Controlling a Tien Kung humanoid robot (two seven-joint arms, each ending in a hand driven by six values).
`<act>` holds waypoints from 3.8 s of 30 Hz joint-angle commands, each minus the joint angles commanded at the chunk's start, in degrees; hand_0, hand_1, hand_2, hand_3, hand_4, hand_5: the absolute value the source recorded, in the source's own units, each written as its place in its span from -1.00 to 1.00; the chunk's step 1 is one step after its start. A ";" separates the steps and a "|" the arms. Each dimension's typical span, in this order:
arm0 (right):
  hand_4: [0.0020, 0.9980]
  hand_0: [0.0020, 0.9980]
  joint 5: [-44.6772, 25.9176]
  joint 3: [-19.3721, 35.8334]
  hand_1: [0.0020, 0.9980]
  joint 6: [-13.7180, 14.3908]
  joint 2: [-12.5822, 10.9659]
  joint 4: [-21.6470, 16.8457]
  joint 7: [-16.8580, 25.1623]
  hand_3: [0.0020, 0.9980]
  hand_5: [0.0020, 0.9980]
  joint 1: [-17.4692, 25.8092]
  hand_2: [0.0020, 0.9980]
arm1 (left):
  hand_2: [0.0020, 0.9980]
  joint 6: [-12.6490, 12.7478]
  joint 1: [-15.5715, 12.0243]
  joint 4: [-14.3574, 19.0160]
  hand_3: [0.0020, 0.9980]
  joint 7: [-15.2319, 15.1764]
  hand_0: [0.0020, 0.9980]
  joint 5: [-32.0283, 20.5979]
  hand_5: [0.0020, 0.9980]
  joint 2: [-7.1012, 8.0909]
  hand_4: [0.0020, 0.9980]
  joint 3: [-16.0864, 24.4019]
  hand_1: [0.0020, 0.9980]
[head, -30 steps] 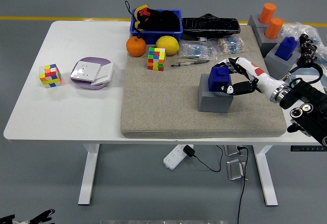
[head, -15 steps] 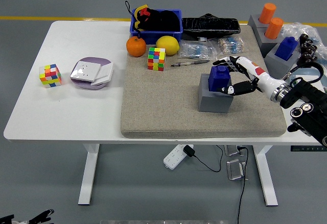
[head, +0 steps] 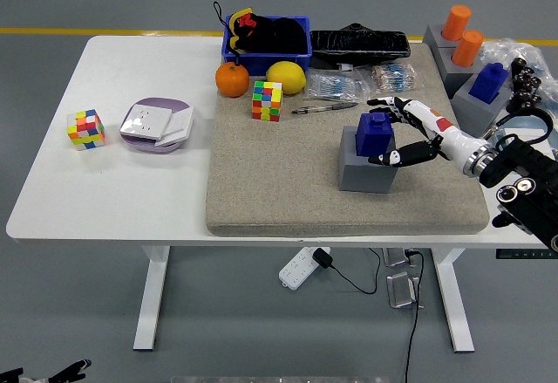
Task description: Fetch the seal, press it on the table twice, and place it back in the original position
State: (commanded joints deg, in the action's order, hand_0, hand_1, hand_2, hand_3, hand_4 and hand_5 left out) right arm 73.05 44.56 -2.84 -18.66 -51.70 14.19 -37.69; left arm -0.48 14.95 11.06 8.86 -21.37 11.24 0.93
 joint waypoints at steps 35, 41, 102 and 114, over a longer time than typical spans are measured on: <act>1.00 1.00 10.40 29.30 1.00 -9.00 -7.24 -5.38 -7.40 1.00 -0.27 14.44 1.00 | 0.54 -0.31 0.10 -0.14 0.61 -0.41 0.63 -1.65 -0.15 -0.89 0.39 -0.92 0.58; 1.00 1.00 9.25 34.48 1.00 -7.97 -7.81 -7.69 -7.01 1.00 -0.20 18.17 0.98 | 0.54 -0.26 -0.03 -0.21 0.61 -0.17 0.63 -1.23 -0.15 -0.93 0.39 -0.44 0.58; 0.79 0.68 9.81 48.63 0.54 -3.45 -5.01 -16.09 -6.58 0.47 -0.59 26.44 0.54 | 0.53 0.91 -0.27 -0.04 0.61 0.20 0.63 0.29 -0.14 -0.46 0.37 -0.64 0.58; 0.77 0.67 9.89 48.45 0.52 -3.60 -4.96 -16.22 -6.65 0.46 -0.59 26.67 0.53 | 0.53 0.95 -0.50 -0.11 0.61 -0.04 0.63 -0.43 -0.14 -0.53 0.36 -0.93 0.58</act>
State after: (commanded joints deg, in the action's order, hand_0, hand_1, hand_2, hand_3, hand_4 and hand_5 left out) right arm 82.94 93.01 -6.44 -23.62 -67.92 7.54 -11.02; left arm 0.47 14.45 10.95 8.81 -21.80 10.71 0.00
